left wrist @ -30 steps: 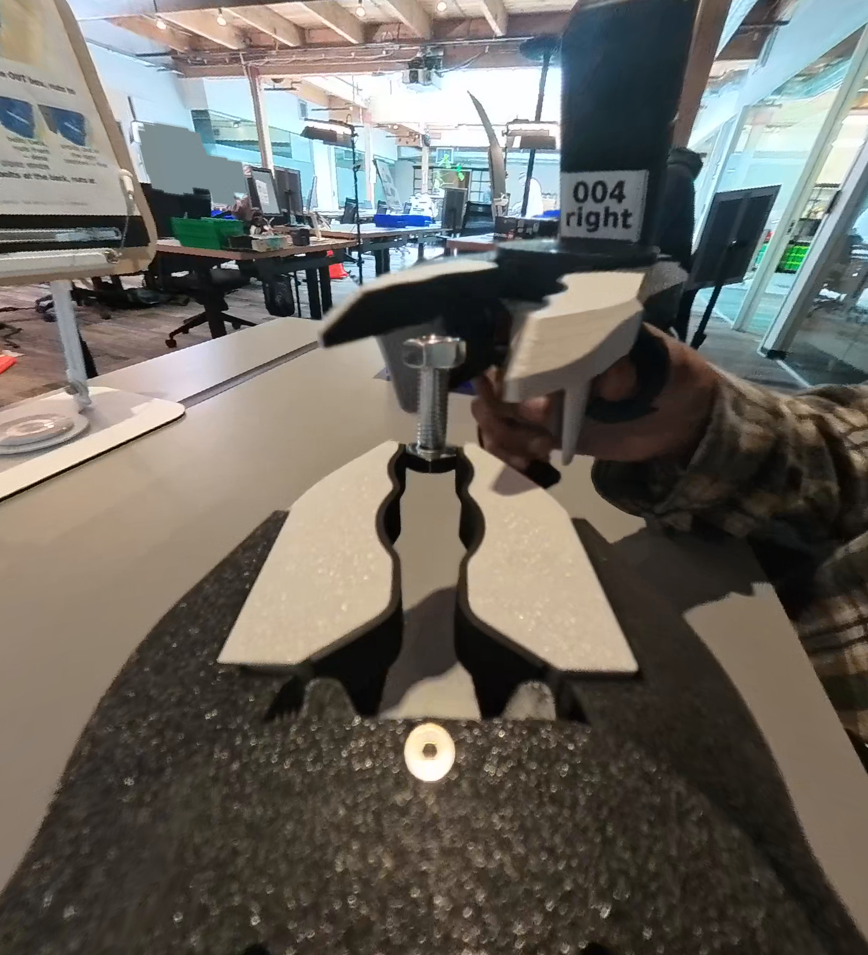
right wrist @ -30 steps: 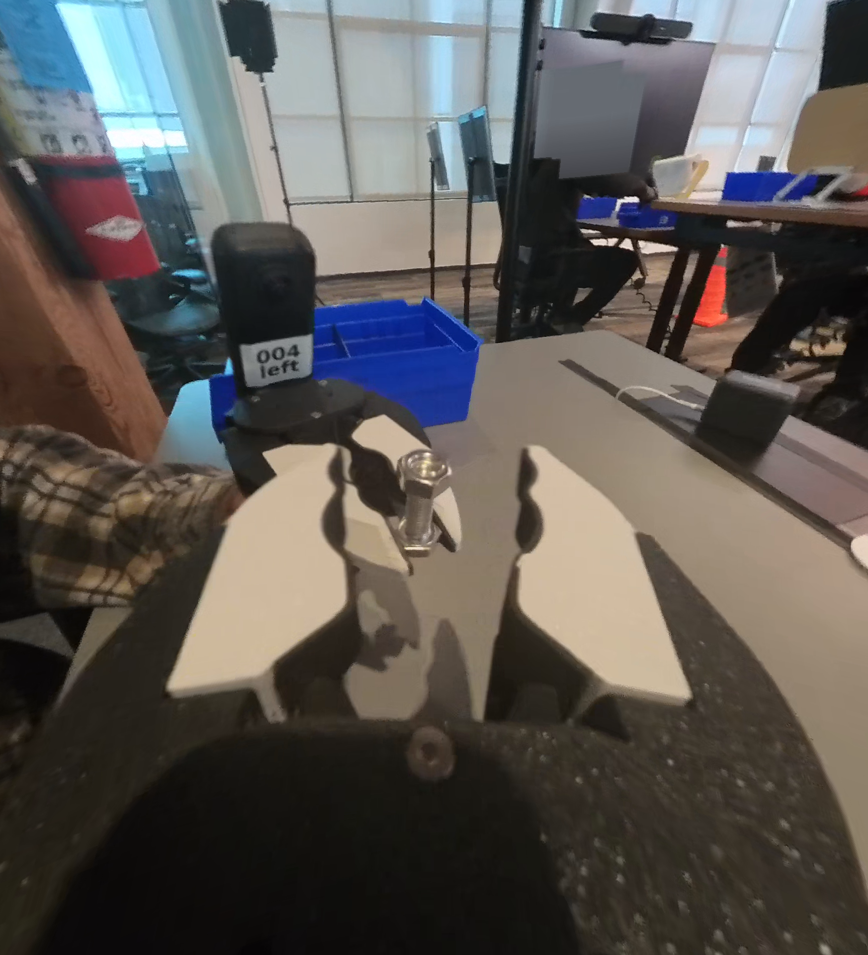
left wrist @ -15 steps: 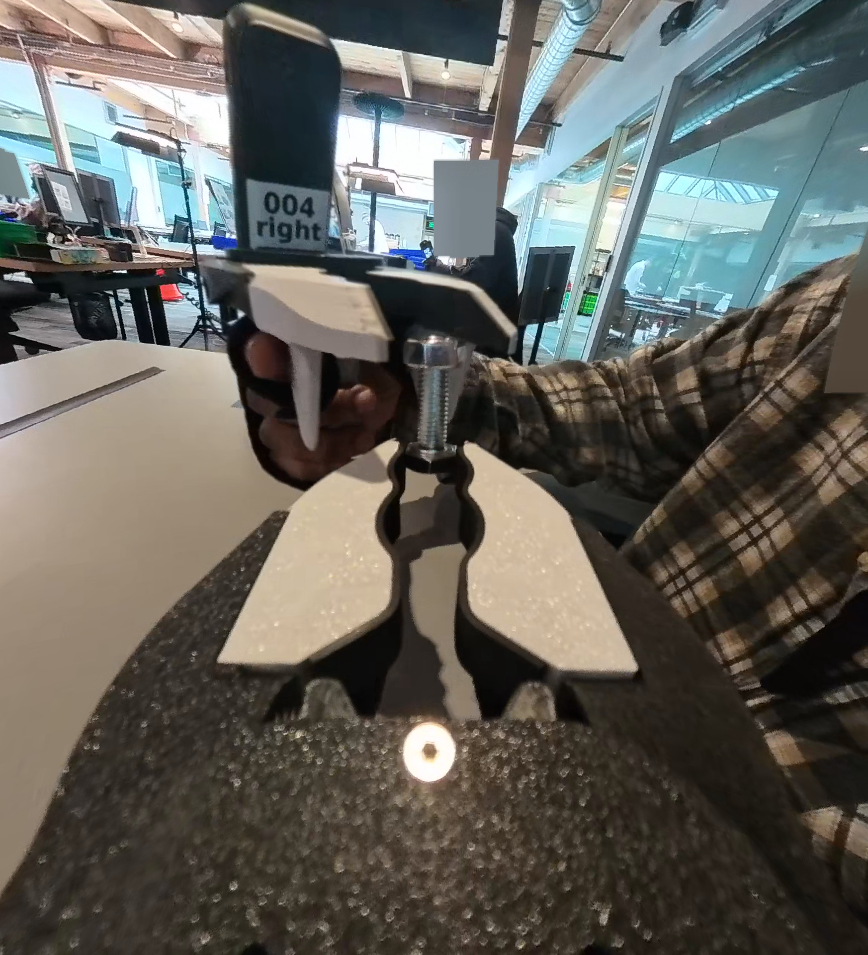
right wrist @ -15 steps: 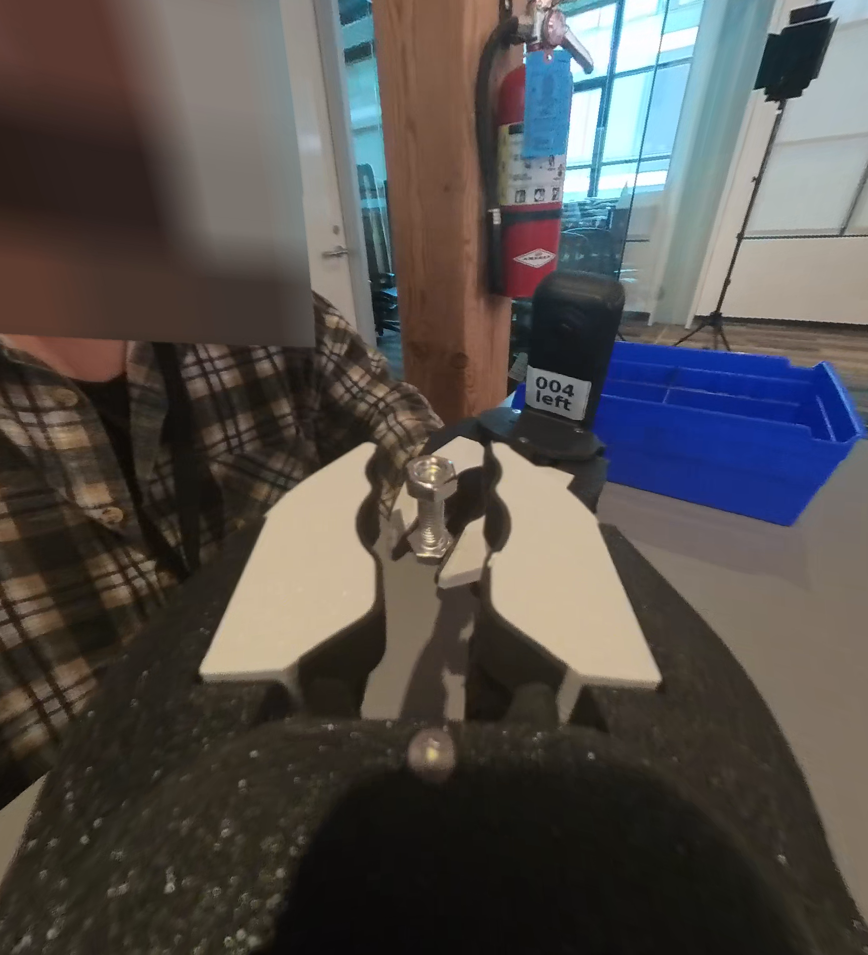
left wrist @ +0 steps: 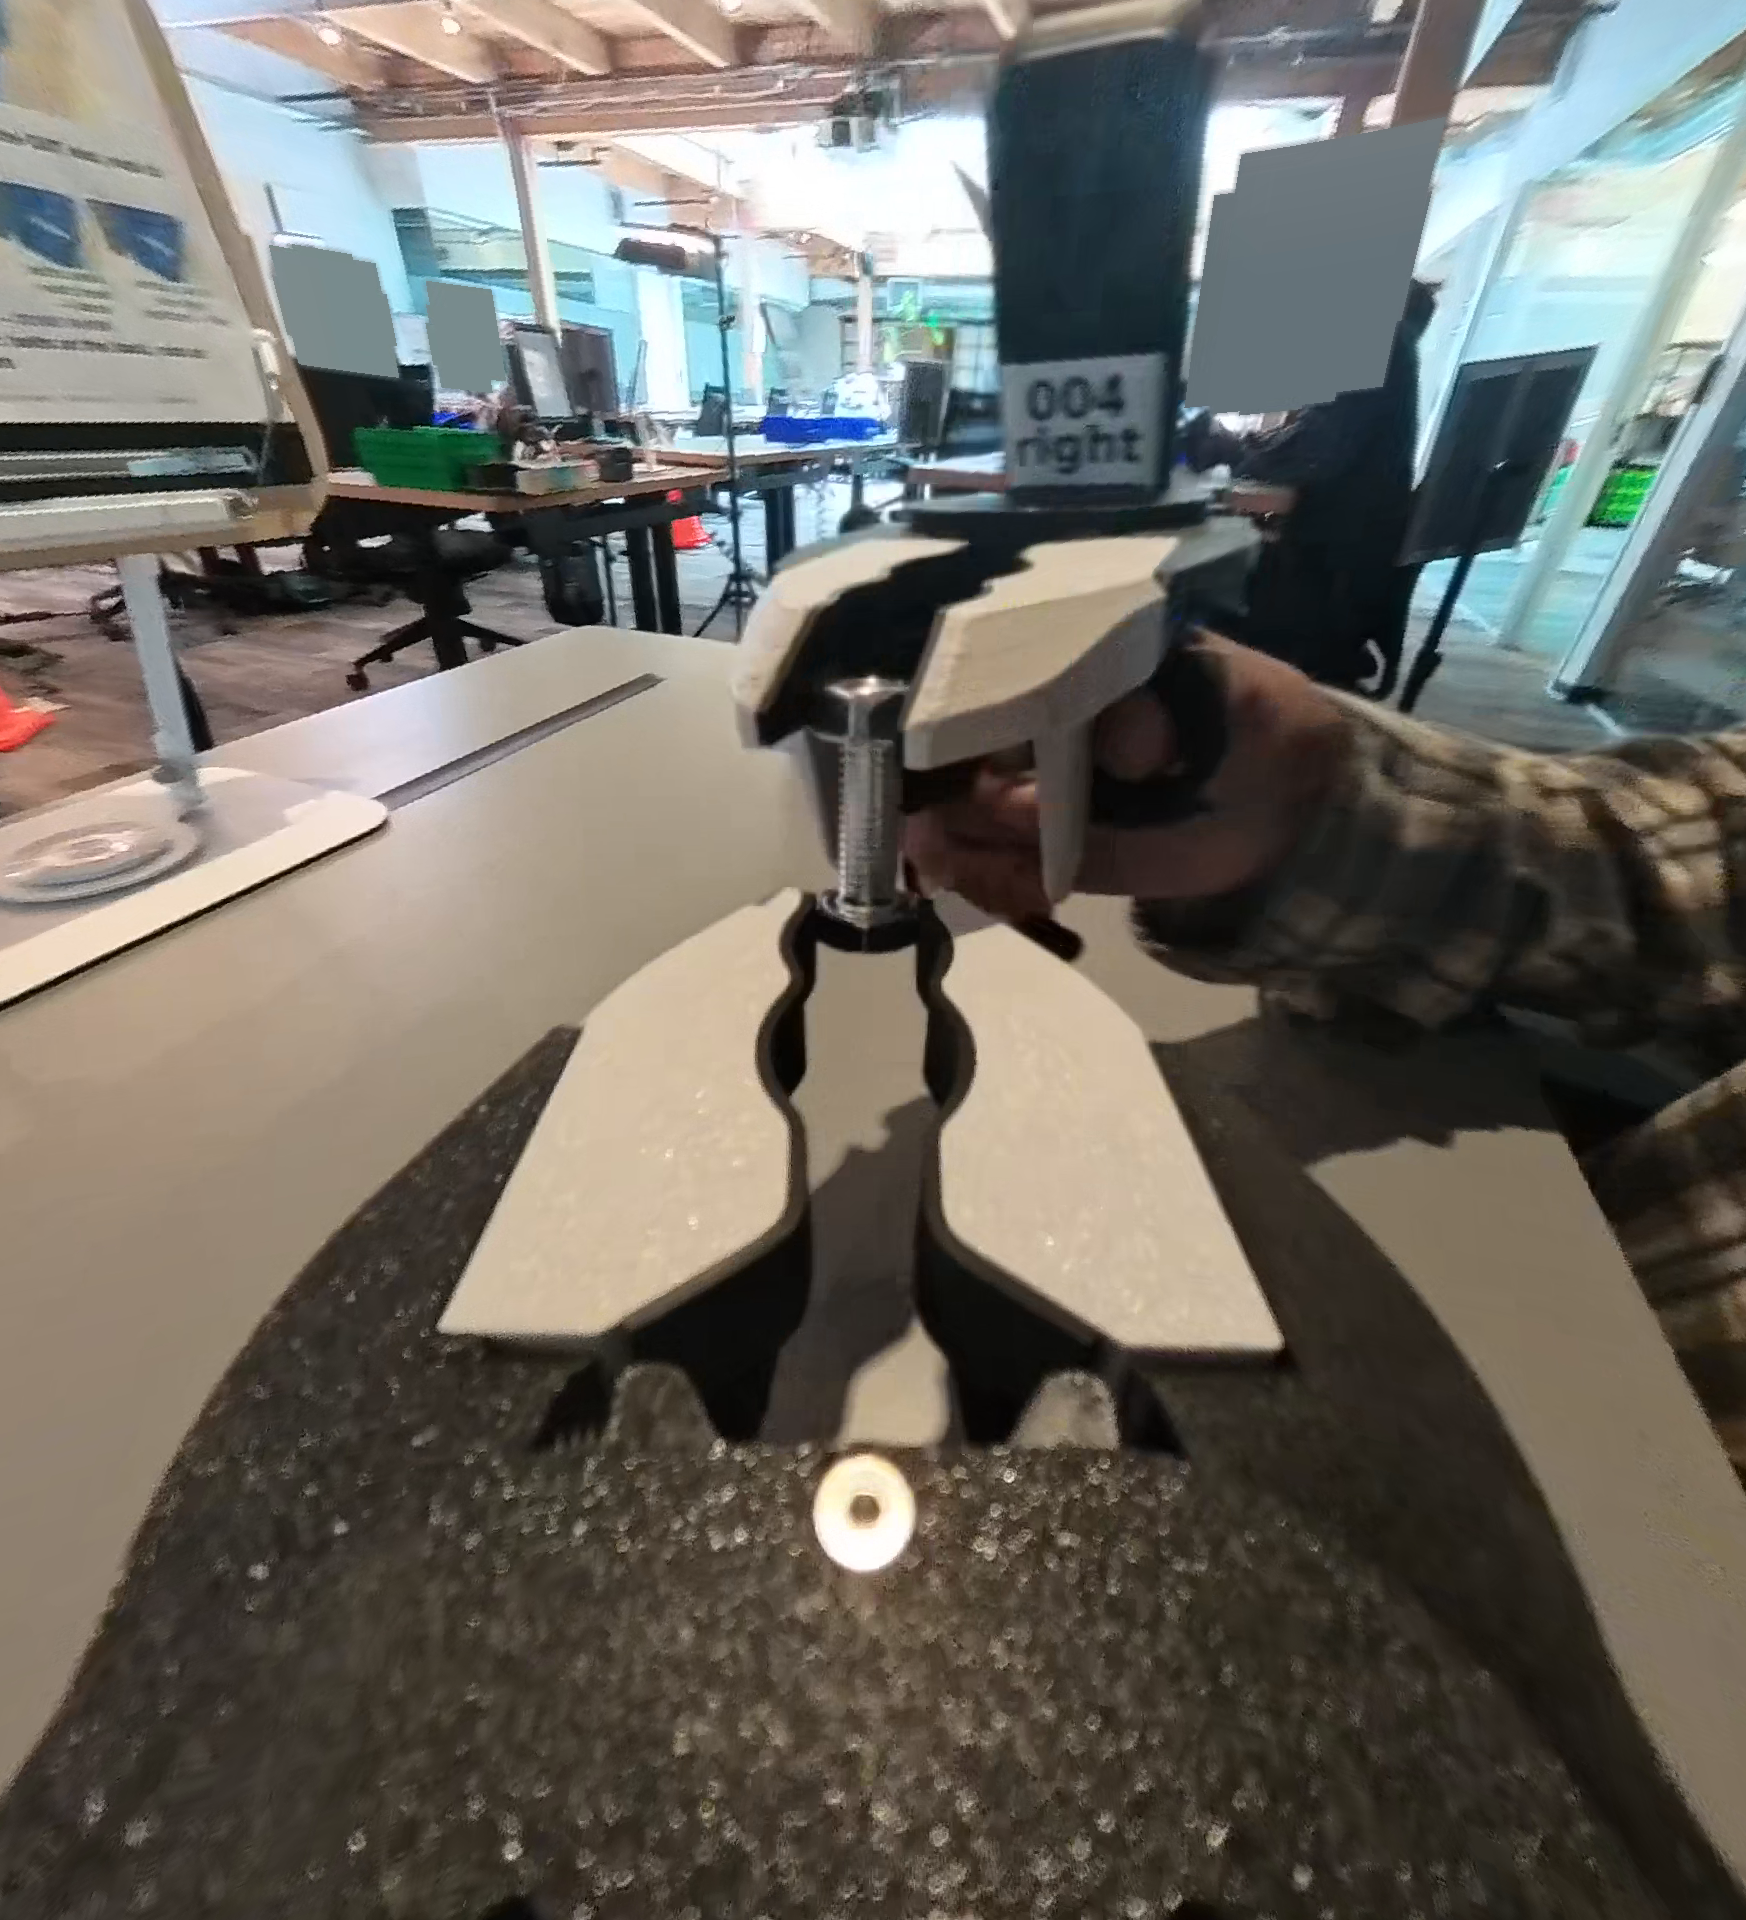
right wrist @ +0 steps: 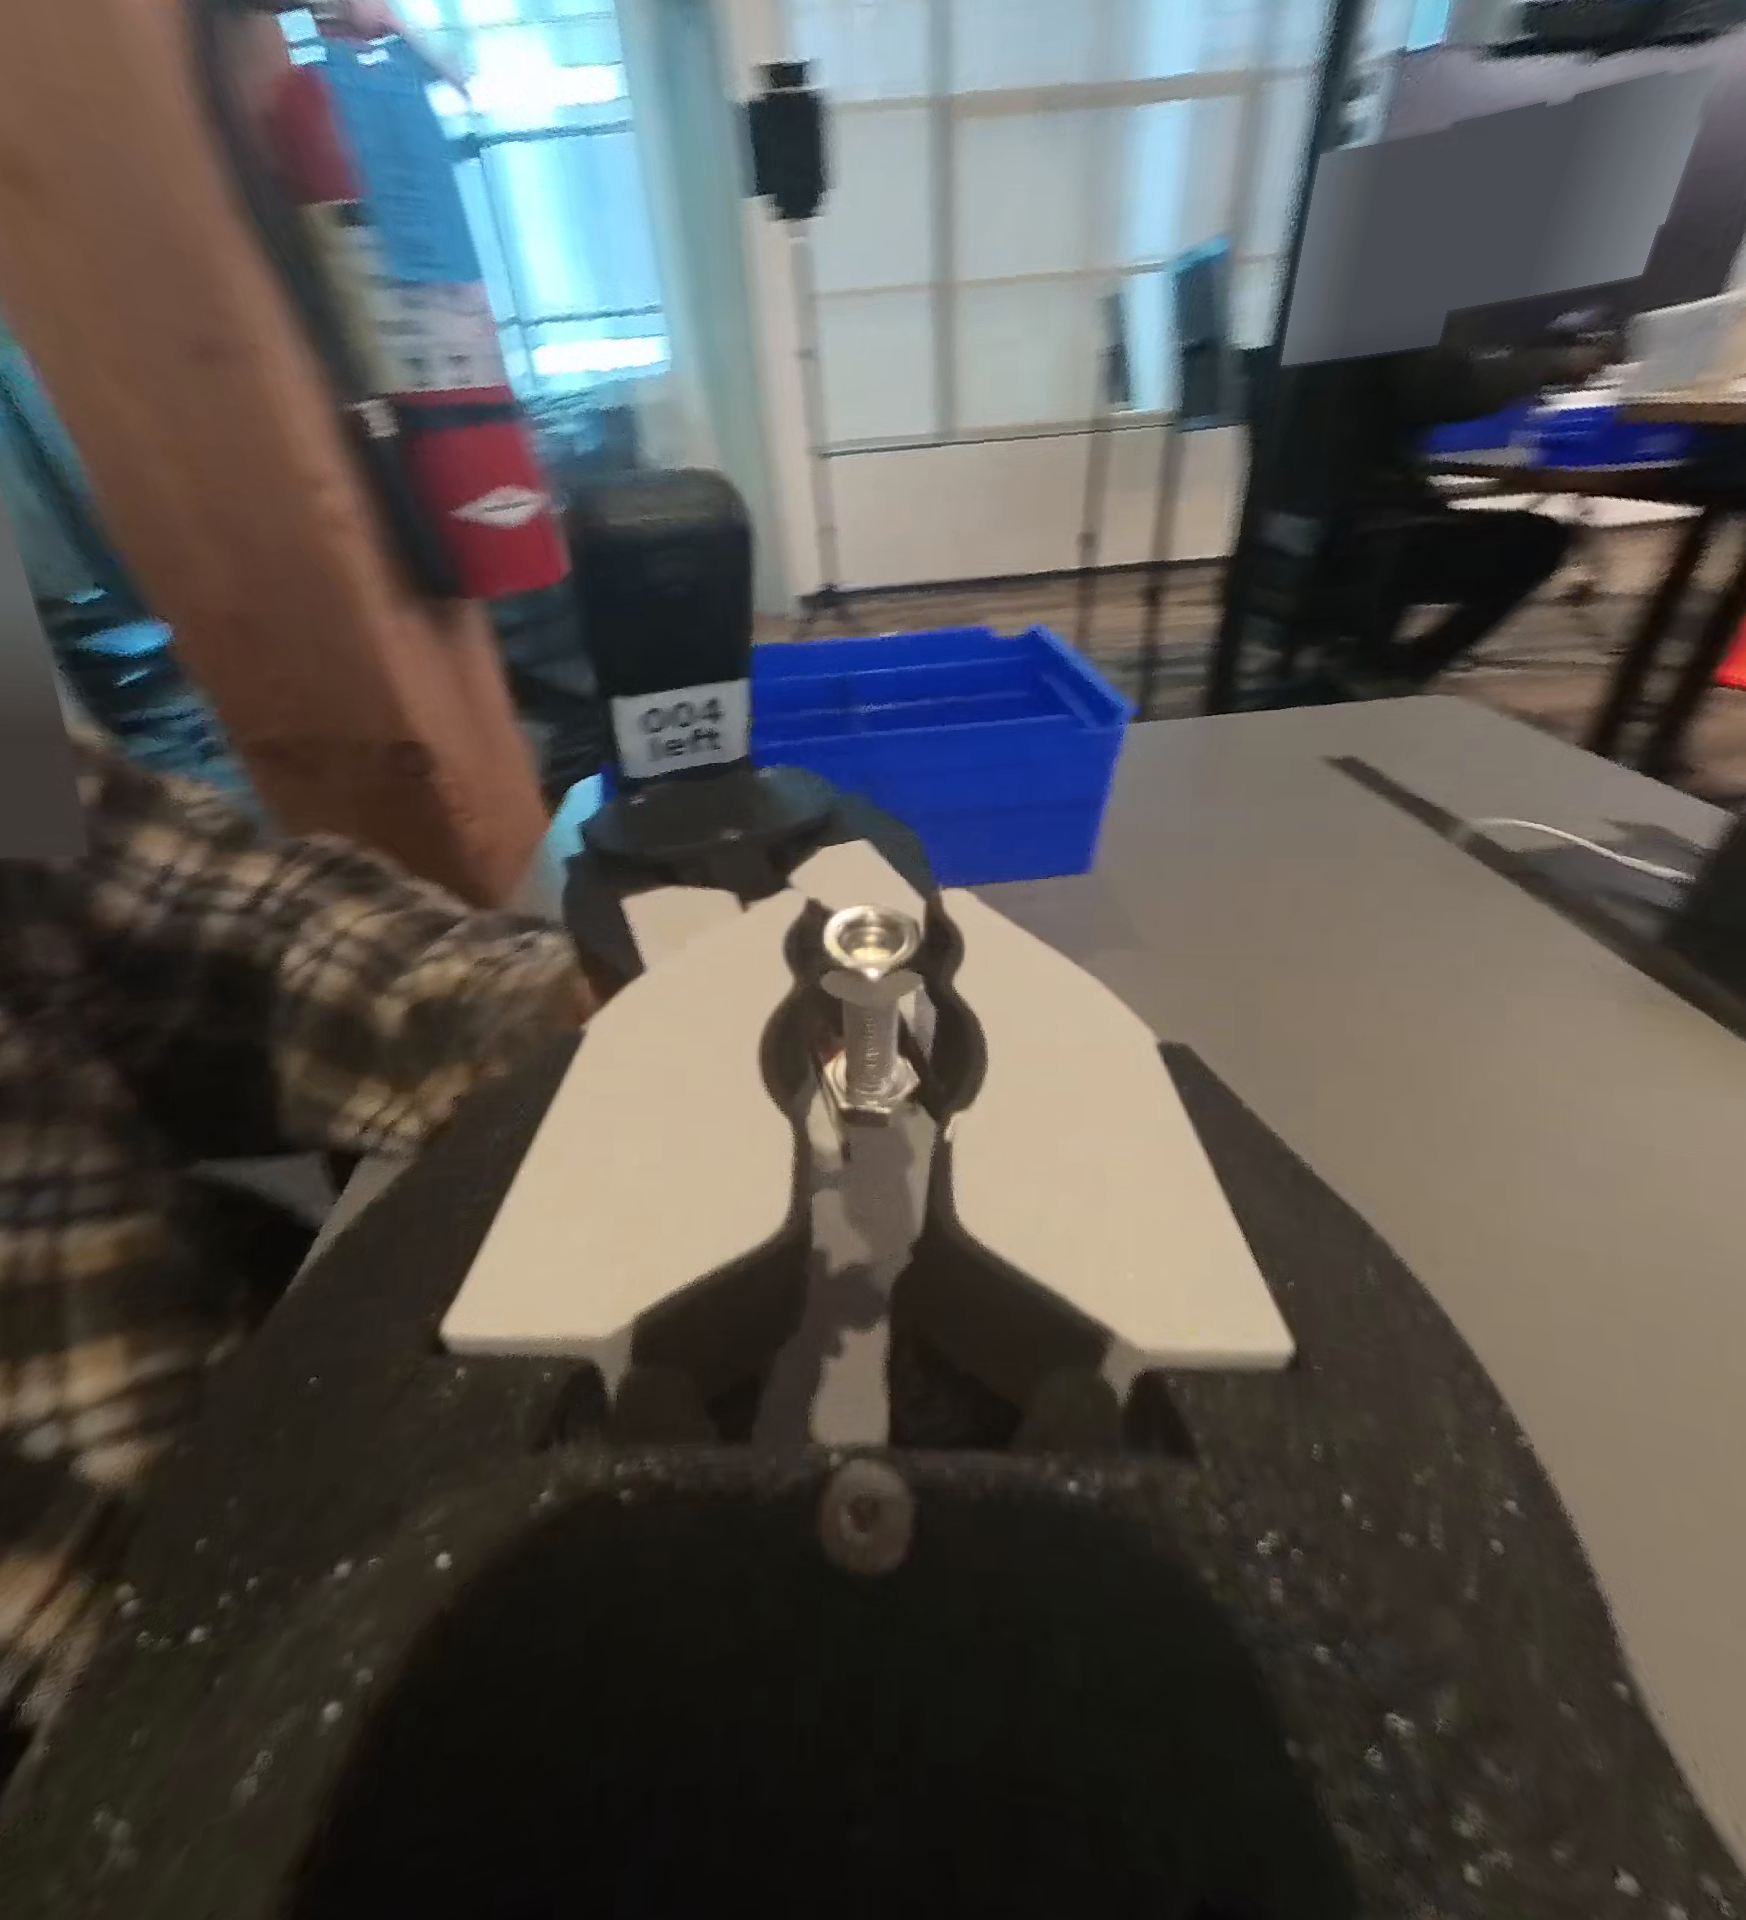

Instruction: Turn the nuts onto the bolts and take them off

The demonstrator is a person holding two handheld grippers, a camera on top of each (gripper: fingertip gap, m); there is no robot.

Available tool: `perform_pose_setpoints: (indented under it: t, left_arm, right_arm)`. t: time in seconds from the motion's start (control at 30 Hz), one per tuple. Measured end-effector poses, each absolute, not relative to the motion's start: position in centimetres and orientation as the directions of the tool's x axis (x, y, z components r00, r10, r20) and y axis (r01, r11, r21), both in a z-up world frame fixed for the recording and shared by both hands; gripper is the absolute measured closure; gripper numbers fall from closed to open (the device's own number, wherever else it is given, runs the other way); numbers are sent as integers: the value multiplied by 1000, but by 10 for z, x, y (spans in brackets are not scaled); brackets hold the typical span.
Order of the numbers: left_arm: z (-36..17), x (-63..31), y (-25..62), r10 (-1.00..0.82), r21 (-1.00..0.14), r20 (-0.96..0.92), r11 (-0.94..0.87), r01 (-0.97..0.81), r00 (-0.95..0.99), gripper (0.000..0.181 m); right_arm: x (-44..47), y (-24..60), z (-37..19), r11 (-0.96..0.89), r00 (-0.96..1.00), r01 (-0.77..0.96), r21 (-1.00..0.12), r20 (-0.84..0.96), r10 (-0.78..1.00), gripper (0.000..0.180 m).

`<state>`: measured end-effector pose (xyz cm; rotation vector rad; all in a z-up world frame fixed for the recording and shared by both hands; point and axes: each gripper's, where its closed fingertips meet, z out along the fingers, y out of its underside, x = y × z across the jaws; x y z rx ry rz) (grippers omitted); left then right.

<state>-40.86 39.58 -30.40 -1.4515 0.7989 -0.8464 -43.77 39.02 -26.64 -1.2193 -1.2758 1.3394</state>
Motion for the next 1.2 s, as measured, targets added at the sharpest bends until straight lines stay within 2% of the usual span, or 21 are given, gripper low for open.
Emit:
perform_pose_setpoints:
  t: [0.1, 0.17, 0.27, 0.37, 0.43, 0.5, 0.57, 0.73, 0.8, 0.83, 0.97, 1.1, 1.2]
  left_arm:
    - [-307, -408, 397, -861, -998, 43, -56, -11, 507, 163]
    - [-307, -406, 396, -869, -998, 50, -62, -8, 492, 163]
    - [-307, -401, 390, -892, -998, 57, -65, -3, 449, 163]
    - [-304, -396, 383, -918, -997, 79, -76, 23, 387, 163]
    - [-303, -393, 378, -938, -994, 112, -101, 53, 327, 163]
    - [-301, -391, 374, -950, -991, 131, -114, 75, 284, 163]
    - [-299, -390, 371, -957, -990, 132, -114, 83, 257, 163]
    - [-299, -388, 367, -965, -991, 121, -105, 80, 235, 163]
    - [-298, -389, 367, -964, -991, 121, -104, 83, 237, 163]
    - [-298, -389, 367, -964, -991, 119, -102, 83, 236, 163]
    - [-298, -392, 373, -950, -994, 98, -81, 67, 297, 163]
    - [-303, -398, 383, -917, -998, 60, -56, 21, 394, 163]
    - [-304, -401, 388, -895, -999, 29, -36, -7, 445, 163]
  right_arm:
    - [-437, 394, -268, -97, 35, -17, -995, -98, 995, 162]
    - [-435, 394, -269, -78, 60, -13, -997, -78, 995, 160]
    - [-432, 395, -265, -42, 32, -16, -999, -43, 999, 123]
    - [-425, 389, -252, 33, -126, -24, -999, 36, 991, 108]
    - [-420, 383, -250, 57, -283, -15, -998, 59, 957, 111]
    - [-414, 371, -253, 13, -474, 12, -1000, 6, 881, 111]
    - [-411, 366, -252, -17, -575, 14, -1000, -22, 818, 123]
    - [-416, 358, -260, -19, -664, 35, -999, -38, 747, 140]
    - [-416, 352, -264, -2, -681, 45, -999, -32, 731, 156]
    - [-418, 352, -266, 8, -668, 49, -999, -27, 743, 162]
    - [-423, 360, -266, 21, -559, 32, -999, 0, 829, 162]
    - [-429, 373, -270, 56, -341, 39, -998, 40, 939, 162]
    - [-433, 379, -271, 15, -165, 12, -1000, 13, 986, 162]
